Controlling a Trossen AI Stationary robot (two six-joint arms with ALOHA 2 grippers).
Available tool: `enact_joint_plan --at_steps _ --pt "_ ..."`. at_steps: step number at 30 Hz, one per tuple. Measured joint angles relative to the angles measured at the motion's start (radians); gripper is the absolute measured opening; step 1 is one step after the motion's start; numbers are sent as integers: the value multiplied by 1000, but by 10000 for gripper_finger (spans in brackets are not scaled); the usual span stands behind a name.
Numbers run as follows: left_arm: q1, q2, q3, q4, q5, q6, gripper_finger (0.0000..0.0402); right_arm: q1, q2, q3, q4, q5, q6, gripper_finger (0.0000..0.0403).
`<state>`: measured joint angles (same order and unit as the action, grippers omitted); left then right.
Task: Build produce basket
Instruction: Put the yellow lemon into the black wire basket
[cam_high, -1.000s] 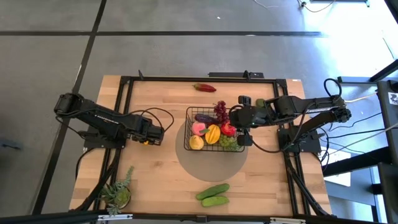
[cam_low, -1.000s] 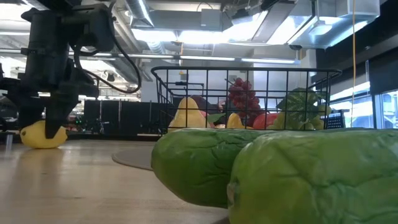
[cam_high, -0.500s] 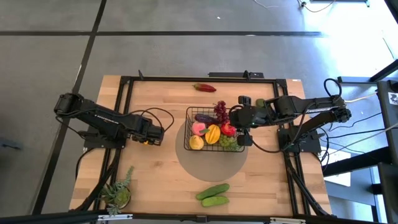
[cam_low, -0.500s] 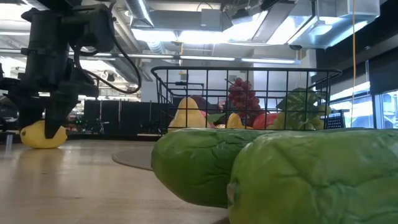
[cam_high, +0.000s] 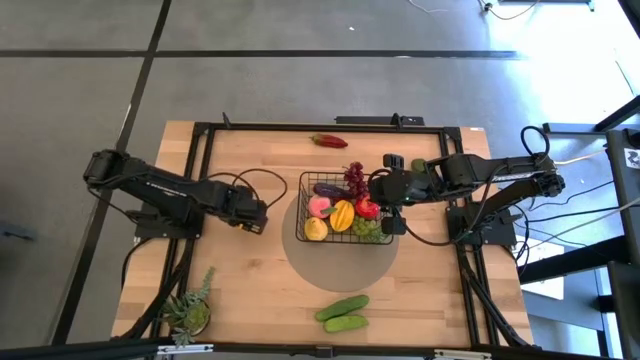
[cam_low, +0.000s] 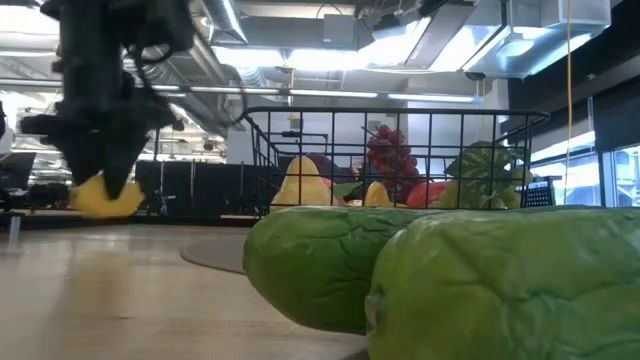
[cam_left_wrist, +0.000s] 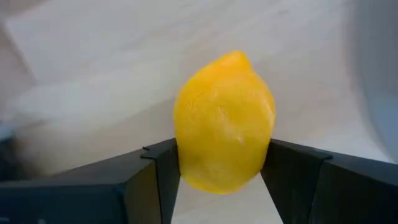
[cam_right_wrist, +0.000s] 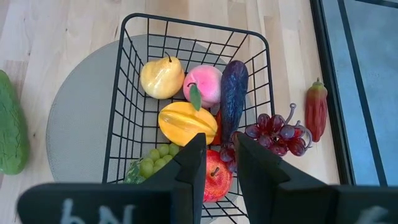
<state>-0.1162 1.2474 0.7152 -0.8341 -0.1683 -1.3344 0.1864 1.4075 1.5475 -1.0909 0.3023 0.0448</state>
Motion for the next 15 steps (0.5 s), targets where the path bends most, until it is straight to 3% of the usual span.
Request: enact_joint_plan --at_steps 8,15 --pt "-1 -18 196 -4 -66 277 172 0 0 0 1 0 0 81" --pt "-35 -18 420 0 -195 564 172 0 0 0 2 0 0 81"
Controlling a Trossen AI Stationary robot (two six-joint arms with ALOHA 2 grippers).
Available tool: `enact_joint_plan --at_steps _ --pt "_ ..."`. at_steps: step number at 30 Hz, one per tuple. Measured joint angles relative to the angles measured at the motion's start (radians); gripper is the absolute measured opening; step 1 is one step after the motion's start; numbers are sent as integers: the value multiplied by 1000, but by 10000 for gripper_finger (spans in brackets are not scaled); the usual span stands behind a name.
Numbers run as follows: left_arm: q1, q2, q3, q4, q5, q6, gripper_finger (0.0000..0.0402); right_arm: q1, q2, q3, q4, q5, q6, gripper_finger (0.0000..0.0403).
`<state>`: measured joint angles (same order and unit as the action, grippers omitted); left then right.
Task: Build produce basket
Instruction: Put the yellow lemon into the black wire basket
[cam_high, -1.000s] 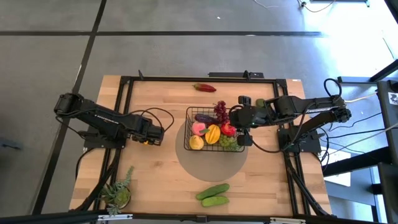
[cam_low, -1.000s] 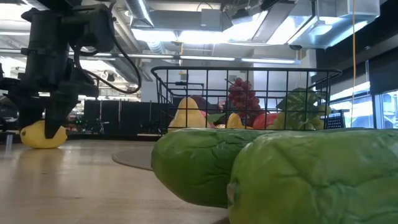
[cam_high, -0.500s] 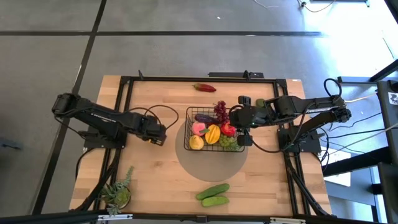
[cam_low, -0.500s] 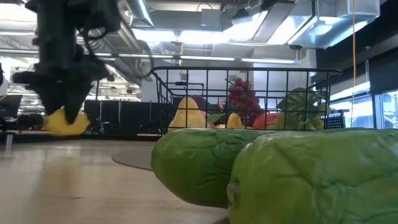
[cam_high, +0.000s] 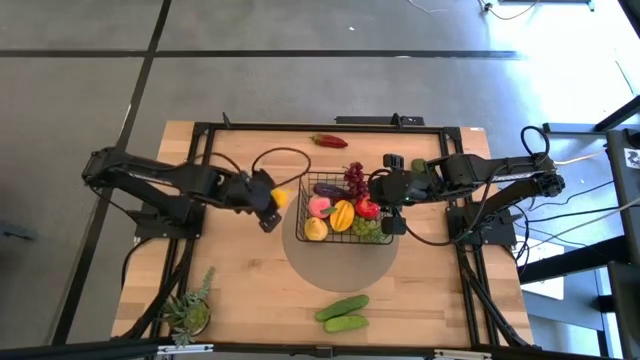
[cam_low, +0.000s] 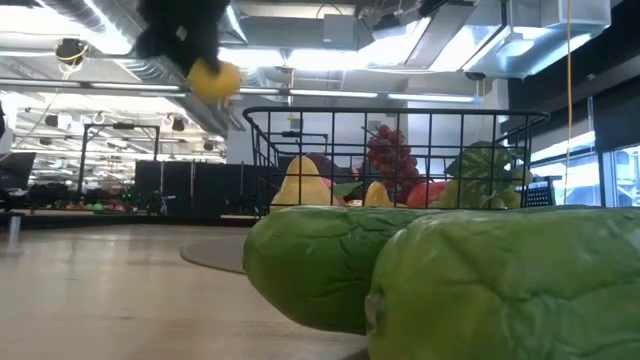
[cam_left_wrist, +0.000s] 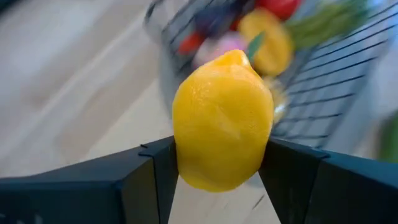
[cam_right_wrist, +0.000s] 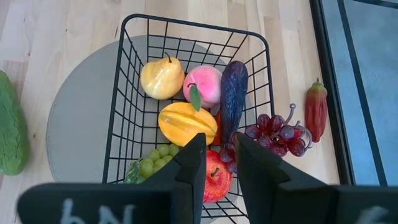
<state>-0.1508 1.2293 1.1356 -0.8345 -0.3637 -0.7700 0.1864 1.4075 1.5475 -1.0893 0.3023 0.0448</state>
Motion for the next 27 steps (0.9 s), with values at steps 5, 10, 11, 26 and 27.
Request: enact_joint_plan --at_steps 5,10,11,26,27 --pt "1 15 119 89 23 213 172 0 0 0 0 0 0 81" --pt "45 105 157 280 167 345 172 0 0 0 0 0 0 81" --pt "53 124 164 307 191 362 172 0 0 0 0 0 0 81" --pt "151 397 199 491 524 543 172 0 0 0 6 0 0 81" --pt "155 411 199 490 531 543 172 0 0 0 15 1 0 81"
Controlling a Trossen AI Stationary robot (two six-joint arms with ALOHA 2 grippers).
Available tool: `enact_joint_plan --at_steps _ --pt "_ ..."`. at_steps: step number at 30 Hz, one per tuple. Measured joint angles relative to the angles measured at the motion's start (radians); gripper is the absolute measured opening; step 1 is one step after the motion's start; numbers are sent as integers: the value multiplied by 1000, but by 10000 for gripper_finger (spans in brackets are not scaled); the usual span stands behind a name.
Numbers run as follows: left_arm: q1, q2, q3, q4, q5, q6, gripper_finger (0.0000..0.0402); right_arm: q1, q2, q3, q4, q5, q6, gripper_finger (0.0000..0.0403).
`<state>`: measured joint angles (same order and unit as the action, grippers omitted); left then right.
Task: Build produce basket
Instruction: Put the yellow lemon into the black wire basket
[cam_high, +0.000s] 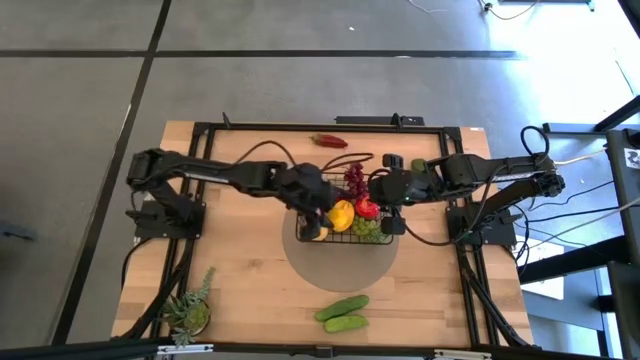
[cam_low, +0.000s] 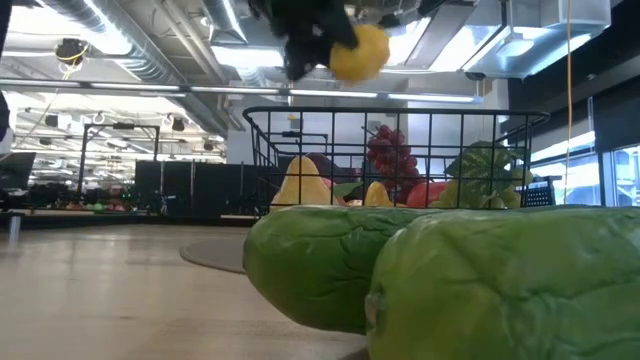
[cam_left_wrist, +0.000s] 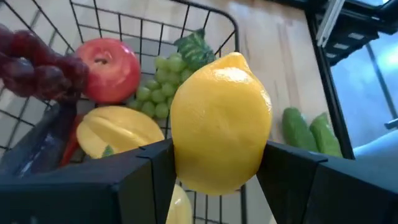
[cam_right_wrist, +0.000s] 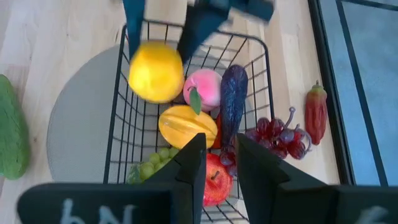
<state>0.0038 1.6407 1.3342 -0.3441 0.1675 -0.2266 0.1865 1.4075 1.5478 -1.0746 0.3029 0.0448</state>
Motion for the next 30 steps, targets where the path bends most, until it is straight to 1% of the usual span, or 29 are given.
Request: enact_joint_plan --at_steps 6,13,20,27,30 --pt "5 81 0 78 13 12 172 0 0 0 28 -22 -3 81" --pt "3 155 0 84 7 14 172 0 0 0 29 -83 -27 81" --pt "6 156 0 43 -34 -5 172 0 0 0 37 -90 -24 81" --pt "9 156 0 32 -26 -50 173 0 0 0 39 -89 -24 81" --pt "8 156 0 15 -61 -75 173 0 0 0 39 -89 -24 81"
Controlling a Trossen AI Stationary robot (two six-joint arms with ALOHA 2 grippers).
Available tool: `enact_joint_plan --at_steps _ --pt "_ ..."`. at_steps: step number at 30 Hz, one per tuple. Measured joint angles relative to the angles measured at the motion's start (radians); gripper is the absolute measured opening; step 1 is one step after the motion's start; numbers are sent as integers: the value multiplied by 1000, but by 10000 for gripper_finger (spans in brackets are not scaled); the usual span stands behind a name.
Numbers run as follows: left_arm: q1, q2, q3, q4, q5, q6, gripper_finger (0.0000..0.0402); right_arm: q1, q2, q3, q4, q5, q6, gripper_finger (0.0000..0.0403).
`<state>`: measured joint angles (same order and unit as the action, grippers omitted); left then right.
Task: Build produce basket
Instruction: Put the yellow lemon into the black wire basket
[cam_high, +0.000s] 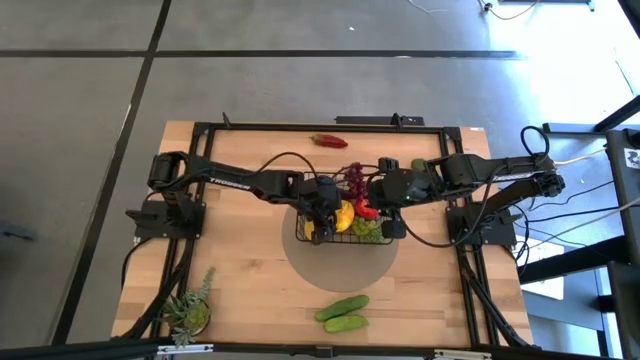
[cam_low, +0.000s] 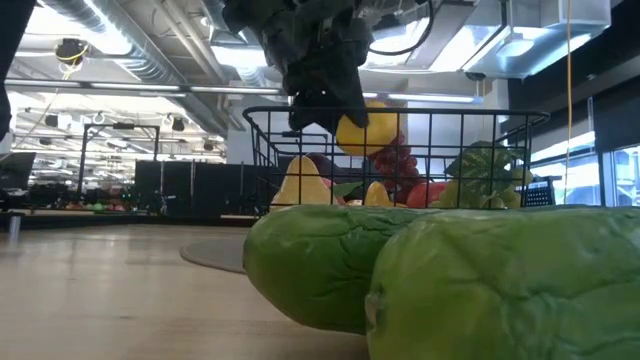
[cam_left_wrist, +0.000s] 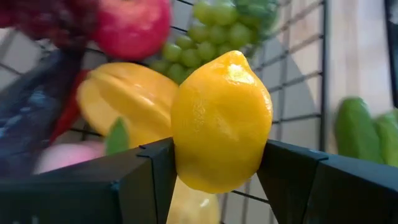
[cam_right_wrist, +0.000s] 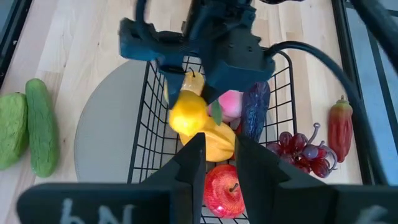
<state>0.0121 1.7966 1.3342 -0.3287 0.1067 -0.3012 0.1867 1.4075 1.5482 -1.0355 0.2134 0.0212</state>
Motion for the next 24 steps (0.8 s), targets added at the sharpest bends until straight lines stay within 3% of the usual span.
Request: enact_joint_plan --at_steps 13,24 --pt "1 0 0 -3 -12 15 173 0 0 0 0 2 0 81" --pt "1 0 0 -30 35 -4 173 0 0 0 0 -3 -1 81"
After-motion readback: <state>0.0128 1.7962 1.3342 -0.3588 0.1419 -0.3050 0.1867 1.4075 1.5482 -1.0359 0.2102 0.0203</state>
